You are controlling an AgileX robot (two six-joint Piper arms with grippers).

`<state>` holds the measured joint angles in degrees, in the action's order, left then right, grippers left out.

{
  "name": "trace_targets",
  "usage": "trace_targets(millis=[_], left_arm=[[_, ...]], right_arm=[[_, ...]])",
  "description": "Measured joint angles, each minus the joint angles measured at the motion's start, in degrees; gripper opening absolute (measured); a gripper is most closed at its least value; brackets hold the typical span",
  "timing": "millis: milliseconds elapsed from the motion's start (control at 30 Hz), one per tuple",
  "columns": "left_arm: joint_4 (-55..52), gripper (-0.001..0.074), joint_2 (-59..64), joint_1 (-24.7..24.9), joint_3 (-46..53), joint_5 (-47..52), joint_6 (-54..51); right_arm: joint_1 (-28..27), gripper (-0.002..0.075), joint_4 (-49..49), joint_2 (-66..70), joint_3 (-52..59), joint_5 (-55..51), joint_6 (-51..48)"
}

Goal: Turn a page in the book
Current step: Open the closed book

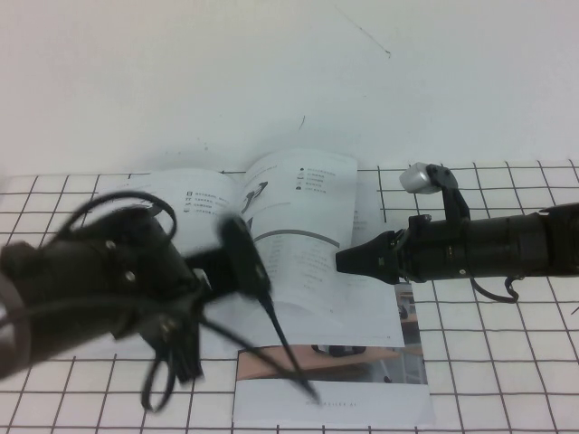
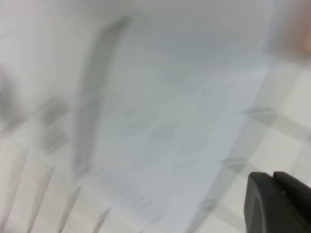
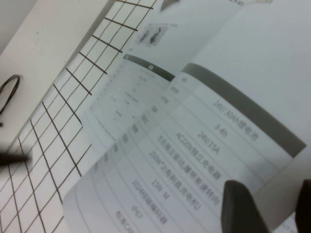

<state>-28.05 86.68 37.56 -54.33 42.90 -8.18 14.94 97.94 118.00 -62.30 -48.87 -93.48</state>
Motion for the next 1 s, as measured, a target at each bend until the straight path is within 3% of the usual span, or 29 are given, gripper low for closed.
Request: trace_targets(millis=[200, 433, 667, 800, 1000], left_arm=[[-22.1, -0.0002, -1.22, -5.67, -1.86, -4.51, 36.45], [-42.6, -0.0002, -6.77, -6.22, 0.23, -27.04, 63.94], [-65.92, -0.0002, -7.15, -5.83, 3.81, -25.02, 97.96], [-69.35, -0.0002, -7.27, -5.83, 6.62, -29.56, 103.18], [-70.44, -0.0002, -7.27, -5.73, 9.22, -36.9, 101.13]], right_arm=[[0.0, 0.0259, 0.0, 0.0, 0.0, 0.0, 0.0], [0.0, 0.0259, 0.0, 0.0, 0.0, 0.09, 0.0], [0.0, 0.0259, 0.0, 0.0, 0.0, 0.09, 0.0], [0.0, 0.0259, 0.0, 0.0, 0.0, 0.09, 0.0], [0.0, 0.0259, 0.0, 0.0, 0.0, 0.09, 0.0]])
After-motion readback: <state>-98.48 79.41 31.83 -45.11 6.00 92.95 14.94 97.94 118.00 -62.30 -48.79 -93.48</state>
